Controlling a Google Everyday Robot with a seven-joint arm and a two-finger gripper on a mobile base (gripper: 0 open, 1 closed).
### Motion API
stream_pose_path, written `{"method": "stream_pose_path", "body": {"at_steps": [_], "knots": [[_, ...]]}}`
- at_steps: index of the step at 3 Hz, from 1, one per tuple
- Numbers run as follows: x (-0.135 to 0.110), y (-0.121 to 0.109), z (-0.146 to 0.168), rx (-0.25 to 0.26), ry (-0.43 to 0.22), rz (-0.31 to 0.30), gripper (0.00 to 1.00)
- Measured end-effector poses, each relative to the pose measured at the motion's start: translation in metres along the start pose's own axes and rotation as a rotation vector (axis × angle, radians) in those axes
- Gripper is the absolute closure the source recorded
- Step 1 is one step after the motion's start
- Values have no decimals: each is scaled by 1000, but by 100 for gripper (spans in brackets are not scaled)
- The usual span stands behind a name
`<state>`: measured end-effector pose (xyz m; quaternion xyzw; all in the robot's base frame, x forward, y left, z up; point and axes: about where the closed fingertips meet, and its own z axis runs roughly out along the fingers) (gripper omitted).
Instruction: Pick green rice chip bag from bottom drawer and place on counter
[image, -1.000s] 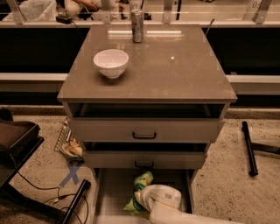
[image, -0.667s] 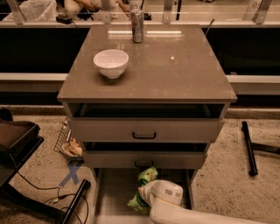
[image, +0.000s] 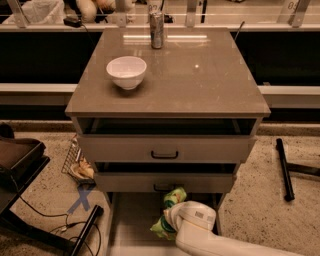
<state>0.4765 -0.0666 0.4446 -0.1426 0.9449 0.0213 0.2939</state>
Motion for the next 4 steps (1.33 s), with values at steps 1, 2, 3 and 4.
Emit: {"method": "stream_pose_path", "body": {"at_steps": [1,2,3,4], "knots": [[-27,-43,-36,37,-13,56,100],[-55,-103,-92,101,-15,109,100],[-95,-166,-189,256,-55,169,100],[-130,-197,-265,389,-112,209,100]]}}
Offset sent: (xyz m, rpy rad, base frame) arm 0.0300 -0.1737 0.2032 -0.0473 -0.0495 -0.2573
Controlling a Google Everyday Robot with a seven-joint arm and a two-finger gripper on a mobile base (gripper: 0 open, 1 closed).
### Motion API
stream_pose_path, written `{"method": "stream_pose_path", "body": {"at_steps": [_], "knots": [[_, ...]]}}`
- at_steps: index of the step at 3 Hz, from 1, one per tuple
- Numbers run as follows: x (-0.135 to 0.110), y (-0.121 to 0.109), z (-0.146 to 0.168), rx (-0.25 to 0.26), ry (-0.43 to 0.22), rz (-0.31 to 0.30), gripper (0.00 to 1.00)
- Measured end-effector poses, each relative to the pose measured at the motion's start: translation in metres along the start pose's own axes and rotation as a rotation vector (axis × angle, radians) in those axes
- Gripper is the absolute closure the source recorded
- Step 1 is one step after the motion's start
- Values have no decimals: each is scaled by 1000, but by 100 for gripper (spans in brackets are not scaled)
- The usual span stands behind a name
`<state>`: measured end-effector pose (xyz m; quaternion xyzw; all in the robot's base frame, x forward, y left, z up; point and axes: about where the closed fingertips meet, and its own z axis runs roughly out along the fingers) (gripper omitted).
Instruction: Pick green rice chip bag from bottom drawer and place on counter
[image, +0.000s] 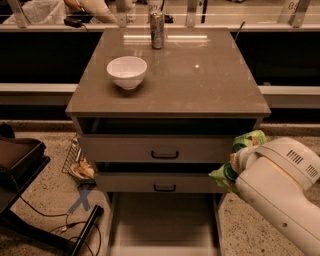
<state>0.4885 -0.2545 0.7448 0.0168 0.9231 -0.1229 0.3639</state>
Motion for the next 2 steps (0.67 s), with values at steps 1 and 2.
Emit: {"method": "stream_pose_path", "body": {"at_steps": [1,2], "knots": [[-1,0,0,2,-2,0,100],[-41,-29,-21,97,-70,-5,100]]}}
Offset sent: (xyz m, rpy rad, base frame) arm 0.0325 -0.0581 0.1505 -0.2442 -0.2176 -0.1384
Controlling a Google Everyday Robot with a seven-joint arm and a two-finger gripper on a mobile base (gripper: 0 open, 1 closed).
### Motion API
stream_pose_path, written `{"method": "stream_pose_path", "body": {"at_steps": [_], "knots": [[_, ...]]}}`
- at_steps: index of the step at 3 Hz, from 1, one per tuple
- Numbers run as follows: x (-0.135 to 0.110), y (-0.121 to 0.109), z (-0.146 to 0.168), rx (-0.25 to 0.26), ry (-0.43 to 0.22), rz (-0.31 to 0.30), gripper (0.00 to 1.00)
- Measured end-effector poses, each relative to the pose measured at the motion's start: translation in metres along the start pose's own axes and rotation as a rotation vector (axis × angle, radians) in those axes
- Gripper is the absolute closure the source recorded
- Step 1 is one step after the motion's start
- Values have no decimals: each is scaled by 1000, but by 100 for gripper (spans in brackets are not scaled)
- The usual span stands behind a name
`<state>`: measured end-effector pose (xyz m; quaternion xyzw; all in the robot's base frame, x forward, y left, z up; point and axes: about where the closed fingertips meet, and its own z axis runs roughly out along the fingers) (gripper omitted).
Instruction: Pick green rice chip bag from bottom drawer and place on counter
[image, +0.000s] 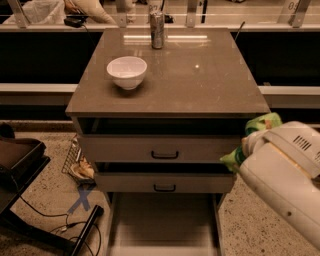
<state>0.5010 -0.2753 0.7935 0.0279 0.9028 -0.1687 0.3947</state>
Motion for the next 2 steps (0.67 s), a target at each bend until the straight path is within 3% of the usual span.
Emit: {"method": "stream_pose_path", "body": {"at_steps": [1,2], "knots": [[-62,-46,-35,121,-106,-20,100],[-124,-82,-72,169,-211,-52,100]]}}
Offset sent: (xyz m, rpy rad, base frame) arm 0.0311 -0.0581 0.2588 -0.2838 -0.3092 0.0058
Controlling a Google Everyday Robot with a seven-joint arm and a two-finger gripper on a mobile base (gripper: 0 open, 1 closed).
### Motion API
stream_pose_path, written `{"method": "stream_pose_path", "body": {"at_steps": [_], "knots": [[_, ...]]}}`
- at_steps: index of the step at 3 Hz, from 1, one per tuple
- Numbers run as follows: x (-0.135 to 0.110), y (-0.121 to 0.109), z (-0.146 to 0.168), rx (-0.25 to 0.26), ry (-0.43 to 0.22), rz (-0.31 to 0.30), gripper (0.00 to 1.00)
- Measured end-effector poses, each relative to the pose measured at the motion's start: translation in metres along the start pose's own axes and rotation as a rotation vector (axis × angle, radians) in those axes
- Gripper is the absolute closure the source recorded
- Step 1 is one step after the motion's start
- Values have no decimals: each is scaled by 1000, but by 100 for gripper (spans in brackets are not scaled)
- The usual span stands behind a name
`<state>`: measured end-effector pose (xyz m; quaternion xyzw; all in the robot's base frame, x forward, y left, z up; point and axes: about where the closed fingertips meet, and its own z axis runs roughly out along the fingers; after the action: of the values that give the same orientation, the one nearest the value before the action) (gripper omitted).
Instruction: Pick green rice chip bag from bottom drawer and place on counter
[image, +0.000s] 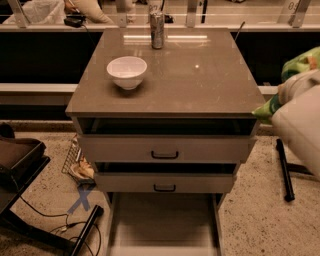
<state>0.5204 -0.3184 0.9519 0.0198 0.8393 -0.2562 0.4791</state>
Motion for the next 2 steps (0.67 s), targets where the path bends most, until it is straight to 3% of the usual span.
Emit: {"method": "stream_pose_path", "body": {"at_steps": [1,2], "knots": [[-61,-17,-13,-63,-106,3,100],[-142,10,-12,-350,-239,62,100]]}}
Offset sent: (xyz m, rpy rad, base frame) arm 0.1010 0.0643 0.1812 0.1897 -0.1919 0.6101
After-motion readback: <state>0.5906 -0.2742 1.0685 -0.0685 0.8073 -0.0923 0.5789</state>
